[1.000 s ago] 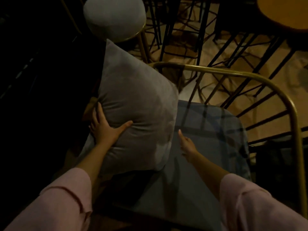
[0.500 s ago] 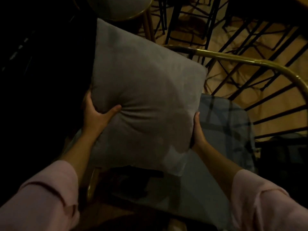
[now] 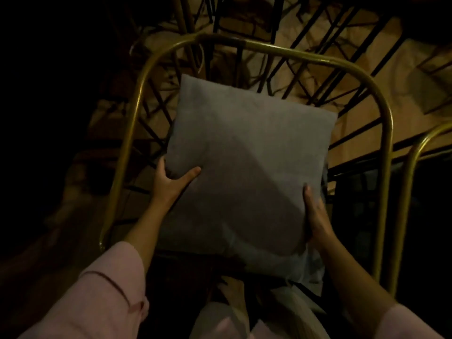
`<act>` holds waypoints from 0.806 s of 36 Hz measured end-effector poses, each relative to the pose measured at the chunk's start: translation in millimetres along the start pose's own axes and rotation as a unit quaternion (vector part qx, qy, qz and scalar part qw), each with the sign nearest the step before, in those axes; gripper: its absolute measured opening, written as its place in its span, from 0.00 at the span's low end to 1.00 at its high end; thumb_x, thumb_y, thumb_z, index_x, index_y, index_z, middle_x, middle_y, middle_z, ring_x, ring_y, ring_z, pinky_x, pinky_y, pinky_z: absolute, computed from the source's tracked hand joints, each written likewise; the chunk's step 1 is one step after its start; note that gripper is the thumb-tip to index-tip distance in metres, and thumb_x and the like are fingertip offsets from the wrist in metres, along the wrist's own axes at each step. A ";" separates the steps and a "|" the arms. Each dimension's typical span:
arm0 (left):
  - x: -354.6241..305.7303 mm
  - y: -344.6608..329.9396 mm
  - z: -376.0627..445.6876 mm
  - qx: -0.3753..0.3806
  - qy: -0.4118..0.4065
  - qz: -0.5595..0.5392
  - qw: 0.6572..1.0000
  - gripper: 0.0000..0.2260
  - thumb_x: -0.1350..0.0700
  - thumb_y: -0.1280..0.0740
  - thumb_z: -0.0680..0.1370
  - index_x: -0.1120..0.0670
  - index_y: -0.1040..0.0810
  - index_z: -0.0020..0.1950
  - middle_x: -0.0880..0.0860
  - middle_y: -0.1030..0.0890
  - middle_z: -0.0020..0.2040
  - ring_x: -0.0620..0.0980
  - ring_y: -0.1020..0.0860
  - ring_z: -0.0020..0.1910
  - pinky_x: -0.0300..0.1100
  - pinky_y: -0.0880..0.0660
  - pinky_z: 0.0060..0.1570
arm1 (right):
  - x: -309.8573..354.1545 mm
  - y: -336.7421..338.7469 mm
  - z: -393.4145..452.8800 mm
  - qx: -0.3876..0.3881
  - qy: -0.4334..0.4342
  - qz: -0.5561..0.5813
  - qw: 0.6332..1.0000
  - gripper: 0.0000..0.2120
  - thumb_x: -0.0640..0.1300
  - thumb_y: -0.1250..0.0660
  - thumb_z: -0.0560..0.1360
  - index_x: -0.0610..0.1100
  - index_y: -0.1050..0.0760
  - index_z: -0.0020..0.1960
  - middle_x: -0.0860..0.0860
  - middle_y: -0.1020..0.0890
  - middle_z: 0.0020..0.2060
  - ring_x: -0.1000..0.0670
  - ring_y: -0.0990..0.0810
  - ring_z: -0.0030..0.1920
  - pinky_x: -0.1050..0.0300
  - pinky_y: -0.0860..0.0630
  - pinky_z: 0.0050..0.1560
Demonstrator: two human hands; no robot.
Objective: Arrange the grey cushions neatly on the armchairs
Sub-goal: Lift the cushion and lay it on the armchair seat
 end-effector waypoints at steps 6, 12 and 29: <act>49.3 -11.2 -10.1 0.028 0.048 0.045 0.997 0.46 0.41 0.20 0.58 0.49 0.35 0.73 0.54 0.28 0.70 0.54 0.28 0.67 0.49 0.27 0.63 | -45.3 8.1 4.4 0.000 -0.022 -0.052 0.998 0.44 0.74 0.37 0.64 0.48 0.31 0.73 0.57 0.21 0.54 0.53 0.20 0.53 0.57 0.24 0.51; 92.4 -6.5 -4.2 0.128 0.065 0.169 0.975 0.56 0.42 0.20 0.61 0.43 0.53 0.78 0.52 0.43 0.79 0.55 0.39 0.76 0.54 0.37 0.73 | -81.8 6.1 35.7 0.040 -0.063 -0.124 0.989 0.50 0.77 0.34 0.60 0.46 0.31 0.72 0.46 0.21 0.65 0.43 0.23 0.65 0.41 0.25 0.65; 53.2 -117.9 -136.1 0.087 -0.092 0.233 0.964 0.53 0.28 0.34 0.60 0.50 0.47 0.79 0.55 0.47 0.80 0.52 0.51 0.79 0.54 0.52 0.77 | -44.7 129.3 -62.9 -0.172 0.163 -0.239 0.942 0.25 0.42 0.30 0.76 0.38 0.30 0.71 0.40 0.29 0.71 0.42 0.34 0.74 0.44 0.36 0.74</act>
Point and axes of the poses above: each hand's wrist, its own z-axis towards the middle knuckle, its own y-axis out of the back of the hand, x = y × z, the point moved 2 cm from there along z, towards the middle knuckle
